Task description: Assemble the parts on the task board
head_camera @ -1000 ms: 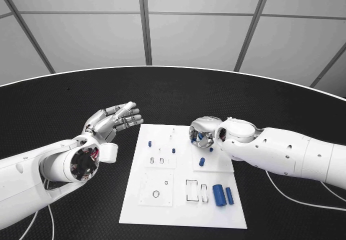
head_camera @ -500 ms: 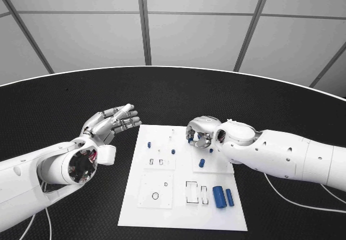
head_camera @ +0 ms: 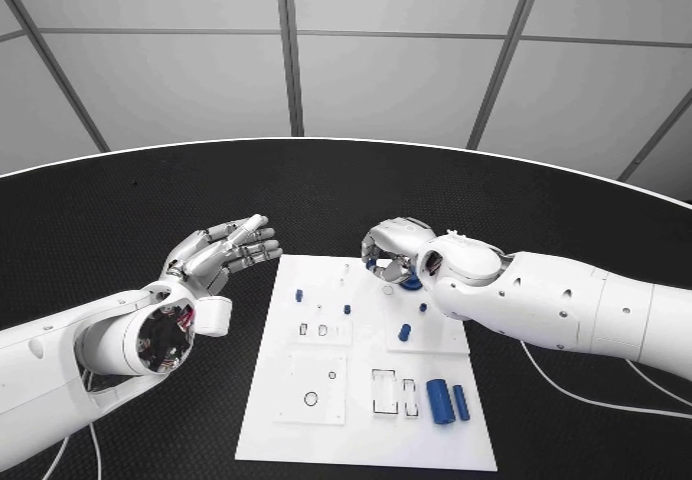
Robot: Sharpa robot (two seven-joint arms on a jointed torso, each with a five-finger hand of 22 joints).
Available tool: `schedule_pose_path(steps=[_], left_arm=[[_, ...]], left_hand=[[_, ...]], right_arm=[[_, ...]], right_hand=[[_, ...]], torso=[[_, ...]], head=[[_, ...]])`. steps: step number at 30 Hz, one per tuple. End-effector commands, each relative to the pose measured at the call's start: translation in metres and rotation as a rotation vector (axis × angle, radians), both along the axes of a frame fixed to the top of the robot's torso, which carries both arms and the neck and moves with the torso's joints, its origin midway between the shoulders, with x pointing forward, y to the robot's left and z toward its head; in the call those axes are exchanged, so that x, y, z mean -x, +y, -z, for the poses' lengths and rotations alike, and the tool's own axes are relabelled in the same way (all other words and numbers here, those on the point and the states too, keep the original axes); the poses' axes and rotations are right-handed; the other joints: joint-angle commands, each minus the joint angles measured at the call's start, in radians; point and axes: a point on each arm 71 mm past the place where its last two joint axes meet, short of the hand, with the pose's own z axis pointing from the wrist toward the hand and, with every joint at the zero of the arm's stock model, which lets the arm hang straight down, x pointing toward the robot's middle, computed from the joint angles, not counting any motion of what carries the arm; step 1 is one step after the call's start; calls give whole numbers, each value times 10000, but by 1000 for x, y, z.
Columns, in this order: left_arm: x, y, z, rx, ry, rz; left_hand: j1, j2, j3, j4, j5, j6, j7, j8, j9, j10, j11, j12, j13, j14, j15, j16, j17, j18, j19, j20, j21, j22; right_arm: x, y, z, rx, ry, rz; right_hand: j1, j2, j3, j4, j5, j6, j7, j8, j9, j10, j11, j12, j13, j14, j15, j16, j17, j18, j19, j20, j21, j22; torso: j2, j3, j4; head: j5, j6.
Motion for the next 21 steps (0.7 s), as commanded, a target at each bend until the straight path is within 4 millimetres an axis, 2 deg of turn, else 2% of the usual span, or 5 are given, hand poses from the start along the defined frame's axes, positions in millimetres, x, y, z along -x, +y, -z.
schedule_pose_path(steps=[1,7,9,14,21], left_arm=[[0,0,0,1,3,5],[1,-1,0,7,5,23],[1,-1,0,12,6,37],[1,-1,-1,18,4,54],[1,-2,-2,22,-16,73]], left_hand=[[-59,-74,27,5,17,49,543,-40,-9,49,16,-50,-15,-71,14,-68,-6,204,80,2,36,3],[-59,-74,27,5,17,49,543,-40,-9,49,16,-50,-15,-71,14,-68,-6,204,80,2,36,3],[-59,-74,27,5,17,49,543,-40,-9,49,16,-50,-15,-71,14,-68,-6,204,80,2,36,3],[-56,-75,35,2,18,47,536,-45,-11,44,14,-68,-16,-70,13,-77,-4,203,84,1,37,0],[-56,-75,35,2,18,47,536,-45,-11,44,14,-68,-16,-70,13,-77,-4,203,84,1,37,0]], right_arm=[[-4,4,-1,-31,-93,-2],[-10,11,-2,-69,-233,3],[-12,13,-2,-47,-230,-26],[-14,18,-1,-1,-195,-117],[-15,20,-1,43,-165,-140]], right_hand=[[58,5,3,-49,59,-17,86,42,16,207,-157,35,16,334,-67,45,6,-63,398,-72,21,14],[53,-4,4,-57,65,-31,93,37,24,197,-151,27,21,337,-64,60,20,-69,405,-73,41,41],[53,-4,4,-57,65,-31,93,37,24,197,-151,27,21,337,-64,60,20,-69,405,-73,41,41],[34,-16,2,-62,62,-50,104,30,38,183,-140,14,29,338,-58,70,23,-72,413,-73,31,33],[34,-16,2,-62,62,-50,104,30,38,183,-140,14,29,338,-58,70,23,-72,413,-73,31,33]], torso=[[-2,-38,51],[38,-77,167],[68,-68,169],[107,-94,226],[152,-101,264]], head=[[45,-7],[-25,-2],[-4,4],[-26,-34],[-46,5]])
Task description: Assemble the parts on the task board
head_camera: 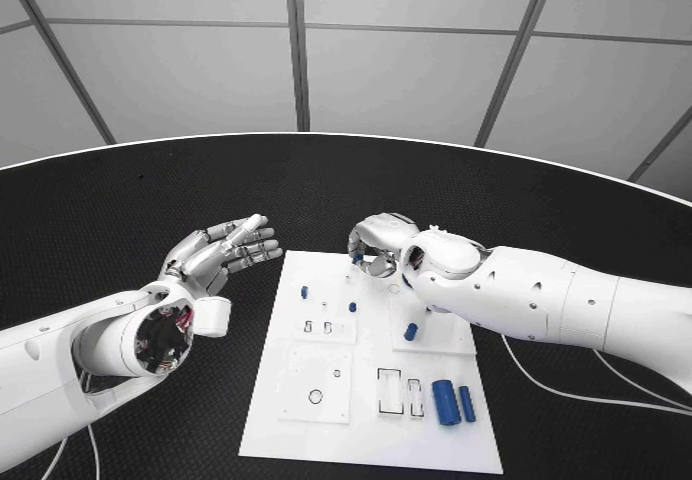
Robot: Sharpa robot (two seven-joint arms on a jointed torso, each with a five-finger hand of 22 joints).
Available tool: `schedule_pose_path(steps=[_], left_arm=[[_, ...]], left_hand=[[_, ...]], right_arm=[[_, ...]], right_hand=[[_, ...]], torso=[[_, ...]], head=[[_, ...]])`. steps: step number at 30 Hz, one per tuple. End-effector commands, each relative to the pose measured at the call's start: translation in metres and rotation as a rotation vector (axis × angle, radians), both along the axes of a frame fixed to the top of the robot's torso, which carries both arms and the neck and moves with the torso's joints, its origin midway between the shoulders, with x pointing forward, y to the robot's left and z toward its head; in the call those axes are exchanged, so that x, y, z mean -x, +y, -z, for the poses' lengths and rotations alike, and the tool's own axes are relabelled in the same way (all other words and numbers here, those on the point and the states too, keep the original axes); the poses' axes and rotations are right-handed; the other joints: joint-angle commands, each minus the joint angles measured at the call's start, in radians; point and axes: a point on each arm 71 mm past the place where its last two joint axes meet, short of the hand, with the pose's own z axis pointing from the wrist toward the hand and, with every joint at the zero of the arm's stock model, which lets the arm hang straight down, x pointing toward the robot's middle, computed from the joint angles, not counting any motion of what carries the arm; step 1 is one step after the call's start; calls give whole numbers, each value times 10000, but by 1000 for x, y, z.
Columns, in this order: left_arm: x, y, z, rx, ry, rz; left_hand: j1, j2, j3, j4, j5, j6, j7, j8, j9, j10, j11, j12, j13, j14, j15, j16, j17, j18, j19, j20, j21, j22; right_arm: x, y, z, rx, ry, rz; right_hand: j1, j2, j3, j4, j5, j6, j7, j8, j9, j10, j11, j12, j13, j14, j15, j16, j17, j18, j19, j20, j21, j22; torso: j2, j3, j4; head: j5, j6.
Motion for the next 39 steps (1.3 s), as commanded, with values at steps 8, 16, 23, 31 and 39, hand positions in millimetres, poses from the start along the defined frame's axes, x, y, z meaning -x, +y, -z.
schedule_pose_path(steps=[8,16,23,31,39], left_arm=[[0,-1,-1,12,-19,35],[0,-2,-2,17,-33,51],[0,-2,-3,20,-51,62],[0,-3,-4,30,-64,98],[-1,-3,-4,27,-67,98]], left_hand=[[-57,-76,35,2,18,47,536,-45,-11,44,14,-68,-16,-70,13,-29,-4,203,84,1,44,0],[-57,-76,35,2,18,47,536,-45,-11,44,14,-68,-16,-70,13,-29,-4,203,84,1,44,0],[-59,-82,40,1,17,45,533,-52,-14,43,12,-89,-16,-70,12,-42,-1,201,87,1,44,-5],[-59,-82,40,1,17,45,533,-52,-14,43,12,-89,-16,-70,12,-42,-1,201,87,1,44,-5],[-63,-85,43,2,16,40,535,-57,-16,40,13,-103,-17,-72,13,-50,0,200,87,1,43,-8]], right_arm=[[-3,0,1,66,42,49],[-6,0,3,159,112,86],[-8,-2,4,246,179,154],[-9,-1,5,314,250,142],[-9,0,5,353,292,98]], right_hand=[[20,-19,-1,-62,58,-20,70,27,18,171,-133,23,23,338,-53,37,10,-77,418,-72,32,6],[2,-20,-2,-60,45,-36,70,21,30,155,-128,9,29,334,-48,31,-4,-76,419,-71,4,-25],[-19,-28,-5,-60,28,-55,72,14,41,136,-123,-6,35,331,-42,31,-10,-79,420,-69,-2,-25],[-65,-53,-4,-68,-16,-126,80,-20,71,67,-106,-59,49,314,-29,16,-43,-77,413,-65,-73,-92],[-188,-121,33,-60,-96,-354,127,-151,122,-164,-35,-227,45,253,25,-79,-188,-81,392,-37,-217,-212]], torso=[[54,-41,102],[80,-51,105],[106,-59,109],[124,-43,107],[120,-41,103]], head=[[-65,14],[-39,-34],[-11,-20],[15,-5],[40,-7]])
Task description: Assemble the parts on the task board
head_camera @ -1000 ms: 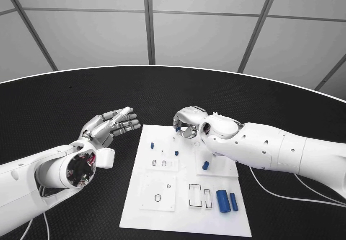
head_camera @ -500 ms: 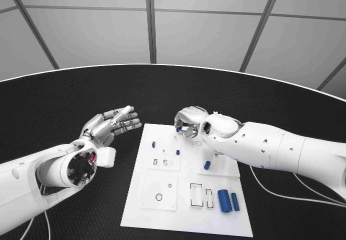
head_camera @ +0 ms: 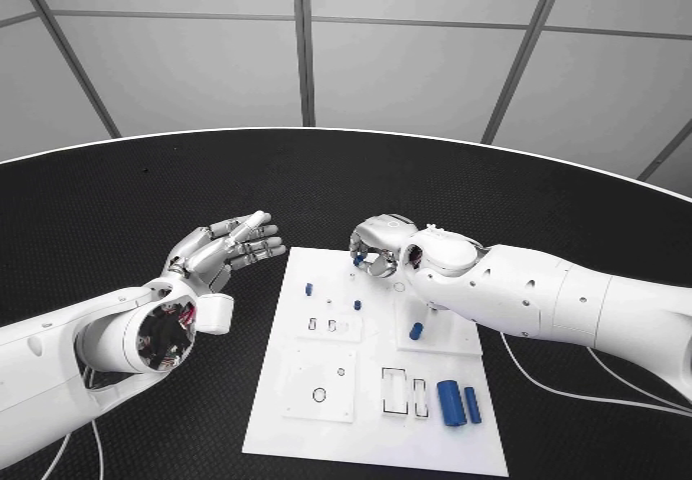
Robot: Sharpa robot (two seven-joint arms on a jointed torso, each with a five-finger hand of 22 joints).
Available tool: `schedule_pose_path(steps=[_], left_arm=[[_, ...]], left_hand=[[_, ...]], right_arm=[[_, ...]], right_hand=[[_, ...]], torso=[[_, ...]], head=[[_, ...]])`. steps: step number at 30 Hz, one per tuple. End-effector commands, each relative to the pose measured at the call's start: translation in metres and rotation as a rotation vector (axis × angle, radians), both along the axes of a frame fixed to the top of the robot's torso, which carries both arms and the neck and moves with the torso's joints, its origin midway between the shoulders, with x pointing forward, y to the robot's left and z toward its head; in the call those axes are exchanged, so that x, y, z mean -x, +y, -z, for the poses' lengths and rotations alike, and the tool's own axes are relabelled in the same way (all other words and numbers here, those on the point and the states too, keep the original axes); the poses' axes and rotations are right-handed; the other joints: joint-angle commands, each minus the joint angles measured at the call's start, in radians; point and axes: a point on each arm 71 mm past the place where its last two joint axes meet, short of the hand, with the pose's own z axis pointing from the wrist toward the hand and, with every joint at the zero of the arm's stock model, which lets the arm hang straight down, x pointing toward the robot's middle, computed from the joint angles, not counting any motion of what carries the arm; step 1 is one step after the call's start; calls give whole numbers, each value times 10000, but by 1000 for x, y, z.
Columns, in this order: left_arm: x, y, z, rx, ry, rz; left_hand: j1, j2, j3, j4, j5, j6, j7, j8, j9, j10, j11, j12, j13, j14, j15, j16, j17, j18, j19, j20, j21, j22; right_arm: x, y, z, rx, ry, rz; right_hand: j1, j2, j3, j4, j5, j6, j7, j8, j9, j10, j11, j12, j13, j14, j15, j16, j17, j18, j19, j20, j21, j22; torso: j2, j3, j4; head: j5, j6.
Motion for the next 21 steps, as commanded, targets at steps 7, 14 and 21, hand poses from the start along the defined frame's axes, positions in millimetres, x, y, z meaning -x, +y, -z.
schedule_pose_path(steps=[7,14,21], left_arm=[[-1,1,0,-9,-2,-19],[-2,3,0,-35,-2,-84],[-5,4,1,-50,-6,-125]], left_hand=[[-28,-50,43,3,16,41,534,-57,-17,40,13,-48,-12,-72,13,-50,0,201,87,1,45,-8],[-29,-54,46,1,16,35,537,-63,-19,36,15,-61,-13,-74,14,-58,1,200,86,1,44,-11],[-27,-57,48,-1,16,32,538,-66,-21,34,16,-68,-13,-75,15,-62,1,200,85,1,43,-13]], right_arm=[[0,-1,0,16,13,-25],[5,-5,-1,-40,-18,-56],[17,-18,-7,-395,-270,-106]], right_hand=[[-409,-431,199,24,-173,-1158,154,-756,-136,-1110,210,-186,-258,36,200,-600,-679,-95,291,57,-367,-281],[-579,-792,1,14,-302,-1796,33,-1167,-256,-2084,349,-173,-512,-134,315,-1140,-1290,-108,131,152,-557,-404],[-629,-790,-220,67,-345,-1789,-26,-1188,-247,-2109,339,-113,-526,-146,316,-1237,-1412,-96,104,171,-562,-381]], torso=[[-6,1,-4],[-12,42,-32],[-41,105,-92]], head=[[-1,-9],[-31,-9],[-85,76]])
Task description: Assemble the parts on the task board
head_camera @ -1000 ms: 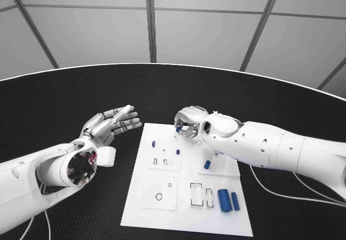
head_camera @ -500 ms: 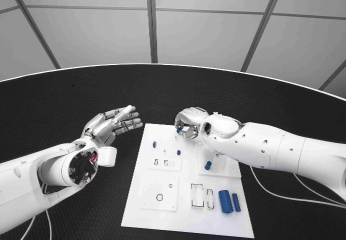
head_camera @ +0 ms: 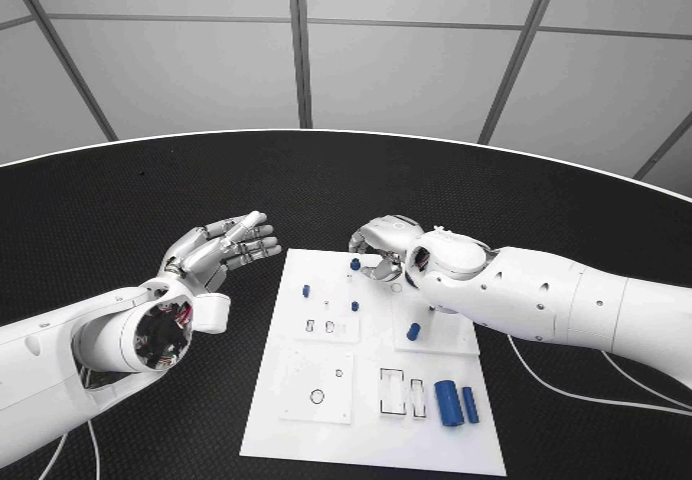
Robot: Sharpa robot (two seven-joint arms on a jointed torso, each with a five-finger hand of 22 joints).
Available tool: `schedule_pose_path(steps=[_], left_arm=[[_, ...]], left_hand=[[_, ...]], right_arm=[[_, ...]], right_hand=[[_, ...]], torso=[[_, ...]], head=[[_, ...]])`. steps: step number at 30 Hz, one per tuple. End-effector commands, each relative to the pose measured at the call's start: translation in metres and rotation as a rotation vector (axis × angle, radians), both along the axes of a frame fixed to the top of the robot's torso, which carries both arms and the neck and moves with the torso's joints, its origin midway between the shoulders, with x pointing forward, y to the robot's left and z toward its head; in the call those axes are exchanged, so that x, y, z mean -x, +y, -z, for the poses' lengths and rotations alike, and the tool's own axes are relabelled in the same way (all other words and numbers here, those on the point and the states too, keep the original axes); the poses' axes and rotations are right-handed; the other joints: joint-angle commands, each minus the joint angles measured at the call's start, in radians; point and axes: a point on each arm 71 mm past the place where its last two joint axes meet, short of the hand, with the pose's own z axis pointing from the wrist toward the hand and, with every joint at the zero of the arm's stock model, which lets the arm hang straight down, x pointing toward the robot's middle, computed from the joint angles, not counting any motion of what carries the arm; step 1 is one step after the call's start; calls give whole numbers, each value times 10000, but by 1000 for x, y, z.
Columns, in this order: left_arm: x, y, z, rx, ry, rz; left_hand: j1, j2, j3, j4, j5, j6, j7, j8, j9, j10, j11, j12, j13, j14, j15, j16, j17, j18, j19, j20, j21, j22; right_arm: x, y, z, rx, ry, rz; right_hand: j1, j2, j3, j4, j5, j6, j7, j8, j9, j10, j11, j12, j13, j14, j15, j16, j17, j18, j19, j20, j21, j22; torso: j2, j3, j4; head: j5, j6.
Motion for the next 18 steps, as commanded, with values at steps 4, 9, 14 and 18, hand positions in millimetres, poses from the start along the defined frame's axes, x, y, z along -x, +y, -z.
schedule_pose_path(steps=[4,9,14,18], left_arm=[[-2,0,1,7,6,23],[-3,1,1,12,14,41],[-4,1,2,11,21,47],[-5,0,2,14,29,65]], left_hand=[[-28,-58,48,-1,16,32,538,-66,-13,34,16,-69,-11,-75,15,-62,1,200,85,1,43,-13],[-25,-58,50,-3,17,32,536,-67,-13,34,16,-72,-11,-74,16,-64,2,200,85,1,43,-15],[-23,-58,53,-5,17,33,535,-67,-13,37,15,-74,-11,-73,15,-65,2,200,86,1,43,-15],[-16,-58,57,-9,18,37,530,-66,-13,43,12,-75,-9,-69,14,-66,4,200,87,1,44,-16]], right_arm=[[15,-23,-9,-704,-234,153],[26,-55,-15,-1519,105,740],[30,-89,-15,-2058,736,1619],[30,-105,-13,-2078,1087,2088]], right_hand=[[4,28,-112,84,181,248,9,83,55,432,-91,217,60,69,6,60,86,-65,147,83,72,163],[-261,-95,-4,324,198,835,240,363,184,1406,-159,484,179,276,-58,601,617,-63,285,62,292,436],[-735,-459,-570,745,-186,999,258,501,255,2402,-263,923,569,367,-122,977,961,-77,406,32,454,659],[-513,-389,-1671,1052,110,760,117,617,335,2804,-442,1788,1611,382,-262,1207,1149,-74,471,-84,451,708]], torso=[[-53,99,-77],[-90,138,-141],[-123,184,-194],[-130,233,-180]], head=[[-124,127],[-213,211],[-305,260],[-342,271]])
